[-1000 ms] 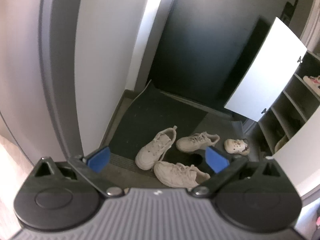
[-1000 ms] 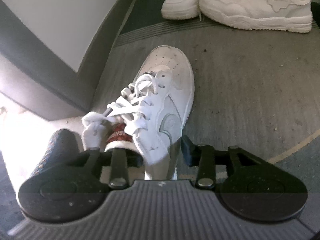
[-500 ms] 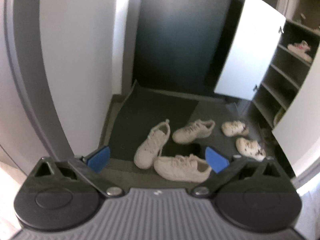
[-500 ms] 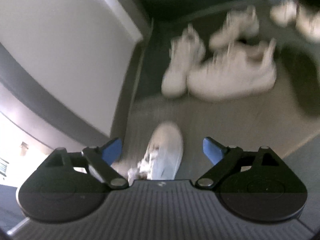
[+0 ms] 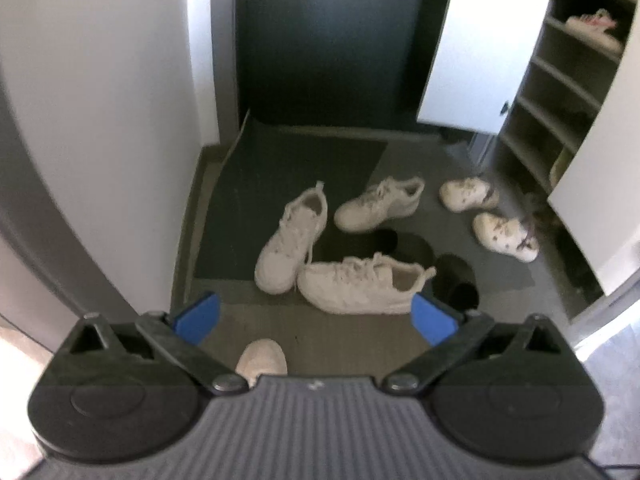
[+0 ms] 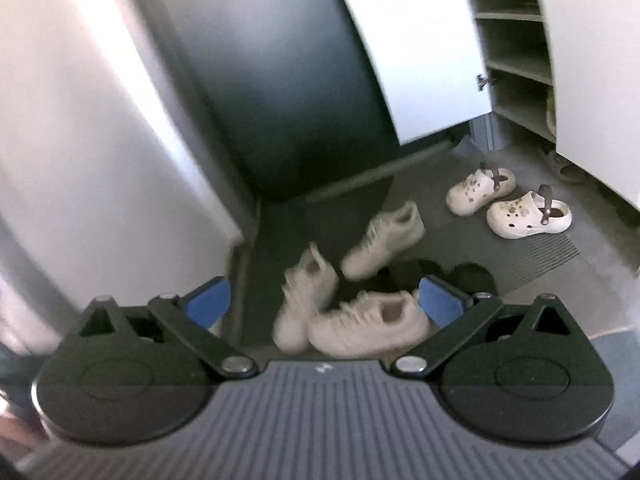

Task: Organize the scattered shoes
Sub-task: 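Reach the left gripper to the large white sneaker and grasp its heel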

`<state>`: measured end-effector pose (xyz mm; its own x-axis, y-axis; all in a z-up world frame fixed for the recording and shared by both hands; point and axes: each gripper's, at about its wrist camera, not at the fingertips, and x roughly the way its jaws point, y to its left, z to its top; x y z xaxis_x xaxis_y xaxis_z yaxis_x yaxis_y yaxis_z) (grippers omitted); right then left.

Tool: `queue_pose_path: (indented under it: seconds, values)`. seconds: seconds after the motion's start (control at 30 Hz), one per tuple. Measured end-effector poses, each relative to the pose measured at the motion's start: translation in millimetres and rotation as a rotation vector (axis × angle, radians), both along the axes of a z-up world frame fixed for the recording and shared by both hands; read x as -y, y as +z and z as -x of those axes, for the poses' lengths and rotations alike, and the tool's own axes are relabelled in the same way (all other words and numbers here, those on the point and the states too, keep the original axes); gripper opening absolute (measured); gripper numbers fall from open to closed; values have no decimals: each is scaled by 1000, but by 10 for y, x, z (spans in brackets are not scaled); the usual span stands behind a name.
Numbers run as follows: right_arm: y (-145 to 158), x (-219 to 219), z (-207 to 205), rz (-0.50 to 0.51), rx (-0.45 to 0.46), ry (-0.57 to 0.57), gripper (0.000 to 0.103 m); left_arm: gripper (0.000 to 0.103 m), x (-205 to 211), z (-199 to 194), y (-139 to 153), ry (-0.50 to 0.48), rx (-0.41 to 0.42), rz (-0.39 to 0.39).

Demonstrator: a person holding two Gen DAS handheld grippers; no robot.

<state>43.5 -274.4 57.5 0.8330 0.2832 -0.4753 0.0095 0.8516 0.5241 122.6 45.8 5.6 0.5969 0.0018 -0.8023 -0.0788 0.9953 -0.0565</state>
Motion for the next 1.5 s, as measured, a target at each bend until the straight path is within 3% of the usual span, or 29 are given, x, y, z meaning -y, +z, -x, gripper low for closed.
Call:
queue_pose_path:
  seconds: [0.17, 0.37, 0.47, 0.6, 0.73, 0.93, 1.13, 1.2, 1.33, 1.5]
  values:
    - [-96, 265, 21, -171, -53, -62, 103, 103, 140, -491, -404, 8, -33, 8]
    - [-139, 416, 17, -149, -103, -73, 103, 102, 468, -1019, -1114, -55, -81, 13]
    - [-175, 503, 27, -211, -118, -63, 103, 100, 610, -1239, -1509, -51, -129, 33]
    - [-246, 555, 42, -276, -135, -50, 103, 100, 771, -1560, -2109, 10, -242, 135]
    - [-325, 522, 7, -302, -168, -29, 103, 97, 945, -1816, -2681, 122, -294, 196]
    - [-534, 447, -192, -305, -273, -48, 103, 93, 1067, -2012, -3217, 331, -301, 269]
    - [-702, 338, -358, -338, -353, -39, 103, 88, 1192, -2202, -3693, 437, -381, 329]
    - [-749, 342, -419, -349, -362, -16, 103, 81, 1198, -2249, -3820, 463, -397, 349]
    - [-906, 421, -523, -367, -423, -69, 103, 53, 1131, -2322, -3907, 478, -410, 385]
    - [-1031, 438, -602, -398, -478, -84, 103, 42, 1145, -2315, -3839, 449, -413, 369]
